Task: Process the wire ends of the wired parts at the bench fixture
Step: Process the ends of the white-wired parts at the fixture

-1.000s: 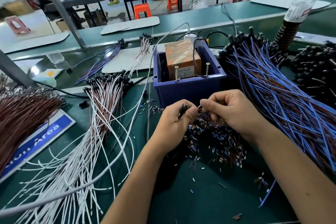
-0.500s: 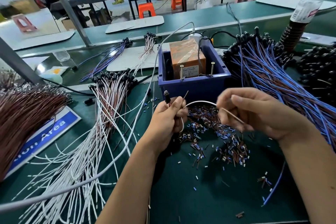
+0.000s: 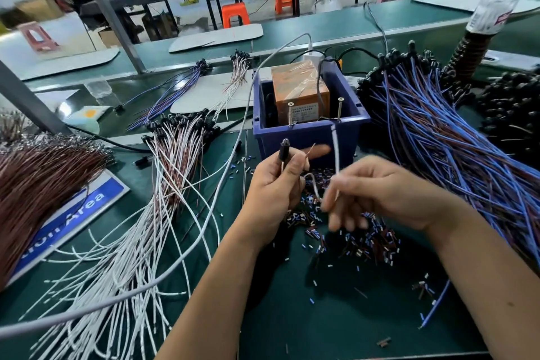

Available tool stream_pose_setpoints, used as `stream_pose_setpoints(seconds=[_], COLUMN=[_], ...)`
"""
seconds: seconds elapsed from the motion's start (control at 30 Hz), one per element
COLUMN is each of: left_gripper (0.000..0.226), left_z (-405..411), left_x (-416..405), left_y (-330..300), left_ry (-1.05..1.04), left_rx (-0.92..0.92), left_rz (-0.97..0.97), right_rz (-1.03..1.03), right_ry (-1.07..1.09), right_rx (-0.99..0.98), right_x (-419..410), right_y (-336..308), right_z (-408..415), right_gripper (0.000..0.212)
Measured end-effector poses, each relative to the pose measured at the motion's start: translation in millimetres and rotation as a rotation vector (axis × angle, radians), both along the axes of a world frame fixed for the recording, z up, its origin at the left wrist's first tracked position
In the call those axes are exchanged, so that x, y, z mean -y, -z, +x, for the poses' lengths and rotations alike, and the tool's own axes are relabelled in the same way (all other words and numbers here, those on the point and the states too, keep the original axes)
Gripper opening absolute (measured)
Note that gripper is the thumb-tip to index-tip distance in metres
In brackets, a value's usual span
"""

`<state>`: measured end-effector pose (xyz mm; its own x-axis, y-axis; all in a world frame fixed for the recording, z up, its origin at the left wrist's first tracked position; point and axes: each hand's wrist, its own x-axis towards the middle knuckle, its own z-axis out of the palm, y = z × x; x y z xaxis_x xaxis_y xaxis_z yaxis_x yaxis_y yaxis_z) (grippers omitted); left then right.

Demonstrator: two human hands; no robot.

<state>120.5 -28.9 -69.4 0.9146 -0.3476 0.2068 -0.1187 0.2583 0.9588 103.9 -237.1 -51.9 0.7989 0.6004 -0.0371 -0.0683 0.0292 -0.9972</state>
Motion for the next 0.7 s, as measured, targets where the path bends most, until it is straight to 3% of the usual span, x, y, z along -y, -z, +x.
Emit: stream_pose_setpoints(seconds=[0.13, 0.27, 0.47, 0.7], left_gripper=[0.024, 0.029, 0.025, 0.024], left_z=[-4, -3, -1, -1], left_x=[1, 2, -2, 2], left_y=[-3, 0, -3, -1], left_ry=[0.111, 0.062, 0.230, 0.263], left_rx=[-0.015, -0.120, -0.246, -0.275], left_rz=[-0.064, -0.055, -0.158, -0.164], right_rz=[-0.176, -0.131, 0.134, 0.105], right_ry=[-0.112, -0.102, 0.388, 0.498], right_rx=[-0.048, -0.040, 0.017, 0.169], right_x=[-18, -17, -18, -24], right_y=[7, 6, 9, 13], right_z=[-3, -3, 7, 7], right_gripper=[0.037, 0.034, 0.031, 0.015])
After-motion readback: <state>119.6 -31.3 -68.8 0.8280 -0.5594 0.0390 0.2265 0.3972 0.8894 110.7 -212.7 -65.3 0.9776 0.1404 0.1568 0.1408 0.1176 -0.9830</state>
